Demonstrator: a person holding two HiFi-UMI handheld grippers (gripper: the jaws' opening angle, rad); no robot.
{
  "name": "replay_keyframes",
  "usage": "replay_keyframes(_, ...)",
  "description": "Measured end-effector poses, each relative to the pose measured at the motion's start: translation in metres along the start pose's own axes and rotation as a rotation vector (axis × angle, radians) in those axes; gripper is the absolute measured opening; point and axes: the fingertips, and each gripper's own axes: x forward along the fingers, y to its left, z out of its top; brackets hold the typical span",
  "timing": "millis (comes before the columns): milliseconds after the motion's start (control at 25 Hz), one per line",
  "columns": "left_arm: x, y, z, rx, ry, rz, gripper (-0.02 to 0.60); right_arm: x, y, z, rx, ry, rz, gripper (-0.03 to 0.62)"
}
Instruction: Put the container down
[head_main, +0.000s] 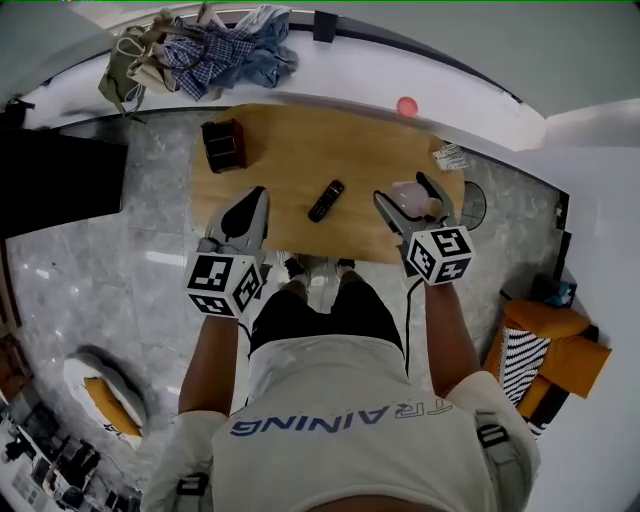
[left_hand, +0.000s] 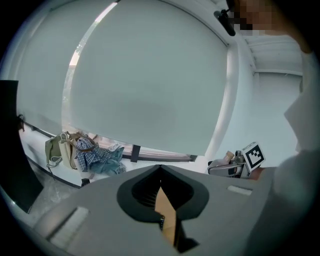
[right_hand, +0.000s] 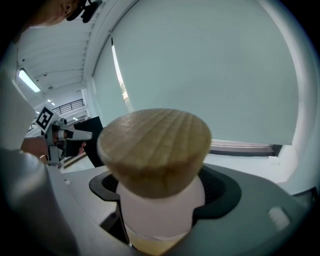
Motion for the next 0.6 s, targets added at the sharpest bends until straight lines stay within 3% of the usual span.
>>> replay_keyframes(320, 0.061, -0.011, -0.072, -0.041, 0.085, 0.055, -0.002, 0.099, -0.082, -0.088, 0.001, 0.114, -0.011, 0.428)
replay_keyframes(480, 0.084, -0.012, -0.113, -0.05, 0.13, 0.066, -0.002, 0.151, -0.103, -0.134, 0.0, 0.169, -0.007, 0.426)
replay_keyframes(600, 0.102, -0.006, -0.137, -0.099, 0.144, 0.091, -0.002, 0.188, -0.109, -0.17, -0.021, 0.208, 0.009, 0.426)
